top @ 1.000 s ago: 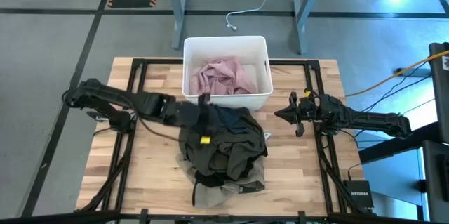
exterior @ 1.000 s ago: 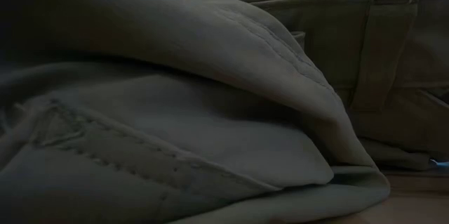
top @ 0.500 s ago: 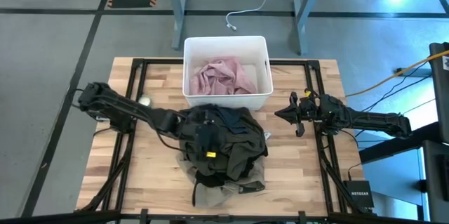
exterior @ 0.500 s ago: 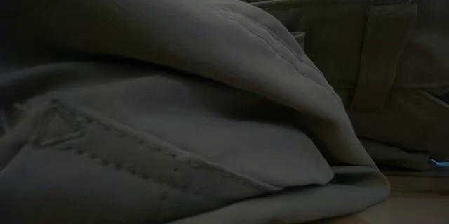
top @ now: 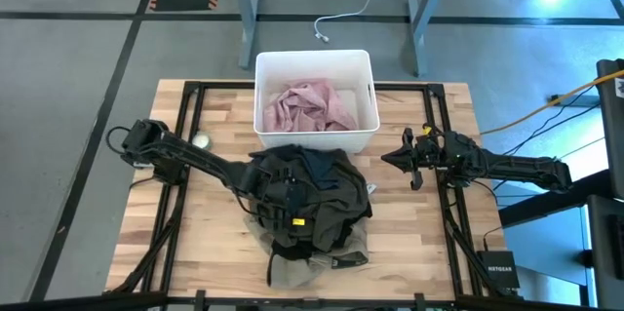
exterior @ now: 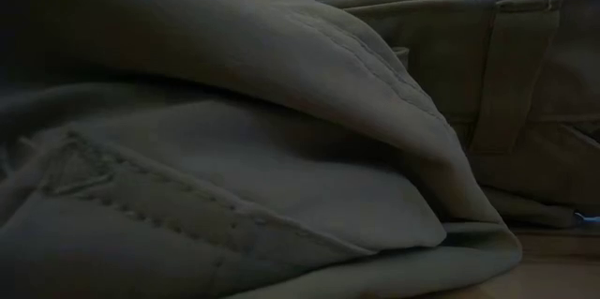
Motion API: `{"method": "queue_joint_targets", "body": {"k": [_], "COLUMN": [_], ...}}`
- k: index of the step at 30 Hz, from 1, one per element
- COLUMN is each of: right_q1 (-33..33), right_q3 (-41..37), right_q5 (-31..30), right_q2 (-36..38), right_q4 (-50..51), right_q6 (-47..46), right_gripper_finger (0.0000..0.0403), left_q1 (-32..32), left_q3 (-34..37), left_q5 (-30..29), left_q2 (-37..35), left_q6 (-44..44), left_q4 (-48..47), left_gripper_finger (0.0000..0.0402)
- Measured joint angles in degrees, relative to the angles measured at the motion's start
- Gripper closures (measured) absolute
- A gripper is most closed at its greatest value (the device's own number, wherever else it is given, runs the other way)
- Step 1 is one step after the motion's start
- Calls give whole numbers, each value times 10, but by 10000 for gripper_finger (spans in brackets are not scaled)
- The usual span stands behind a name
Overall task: Sort clothes
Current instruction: Put the gray jacket into the white bin
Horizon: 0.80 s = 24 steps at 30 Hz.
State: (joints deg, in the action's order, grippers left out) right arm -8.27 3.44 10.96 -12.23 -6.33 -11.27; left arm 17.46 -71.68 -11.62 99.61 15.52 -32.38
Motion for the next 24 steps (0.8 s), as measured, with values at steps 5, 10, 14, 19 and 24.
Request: {"method": "queue_joint_targets", "body": {"k": [5, 10, 14, 19, 24], "right_q1": [0, 0, 0, 0, 0], "right_q3": [0, 0, 0, 0, 0], "right_q5": [0, 0, -1, -2, -11], "right_q2": [0, 0, 0, 0, 0], "right_q4": [0, 1, 5, 5, 5], "right_q6": [0, 0, 0, 0, 0], "right_gripper_finger": [379, 379, 379, 379, 379], "left_q1": [-8, -9, -8, 13, 30], "left_q3": [-1, -2, -1, -13, -40], "left_q5": [-23, -23, -22, -25, -21], "left_q2": [45, 75, 72, 42, -11], "left_q6": [-7, -10, -23, -59, -91], "left_q4": [-1, -3, -6, 13, 66], "left_gripper_finger": [191, 269, 364, 375, 376]}}
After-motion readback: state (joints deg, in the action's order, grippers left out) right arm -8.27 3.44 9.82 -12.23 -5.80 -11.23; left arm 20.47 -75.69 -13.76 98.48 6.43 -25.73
